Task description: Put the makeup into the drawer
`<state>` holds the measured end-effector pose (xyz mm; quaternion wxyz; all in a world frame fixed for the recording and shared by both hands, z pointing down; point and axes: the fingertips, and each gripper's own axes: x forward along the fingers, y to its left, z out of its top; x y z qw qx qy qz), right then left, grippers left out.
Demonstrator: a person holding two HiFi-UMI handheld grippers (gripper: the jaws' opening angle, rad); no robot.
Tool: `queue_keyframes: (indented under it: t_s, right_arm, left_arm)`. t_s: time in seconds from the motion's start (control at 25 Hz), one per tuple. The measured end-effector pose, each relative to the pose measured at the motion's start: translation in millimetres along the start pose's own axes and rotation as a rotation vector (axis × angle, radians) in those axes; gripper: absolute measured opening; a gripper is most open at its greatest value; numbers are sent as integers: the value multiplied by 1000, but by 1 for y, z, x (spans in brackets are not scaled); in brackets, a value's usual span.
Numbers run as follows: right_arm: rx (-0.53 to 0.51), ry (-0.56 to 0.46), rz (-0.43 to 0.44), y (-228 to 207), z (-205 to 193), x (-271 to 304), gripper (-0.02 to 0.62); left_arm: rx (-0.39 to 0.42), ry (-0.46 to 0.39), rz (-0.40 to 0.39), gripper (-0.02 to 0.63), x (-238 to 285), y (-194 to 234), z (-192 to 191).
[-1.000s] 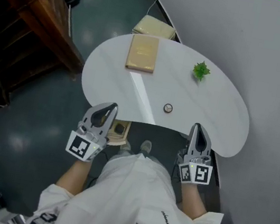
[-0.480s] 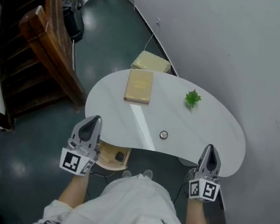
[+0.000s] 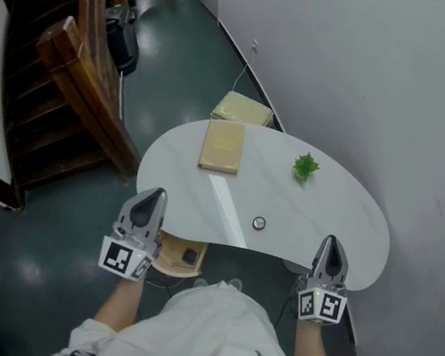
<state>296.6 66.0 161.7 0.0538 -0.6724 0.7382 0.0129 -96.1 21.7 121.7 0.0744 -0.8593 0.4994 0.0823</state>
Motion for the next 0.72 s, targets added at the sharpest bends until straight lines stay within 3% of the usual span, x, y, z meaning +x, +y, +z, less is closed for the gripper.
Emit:
queue_keyframes:
  t_s: [0.72]
  right_arm:
    - [19,24,-2,-4,-1,-3,17]
  left_arm:
    - [-38,82,-7,28,7,-15,-16]
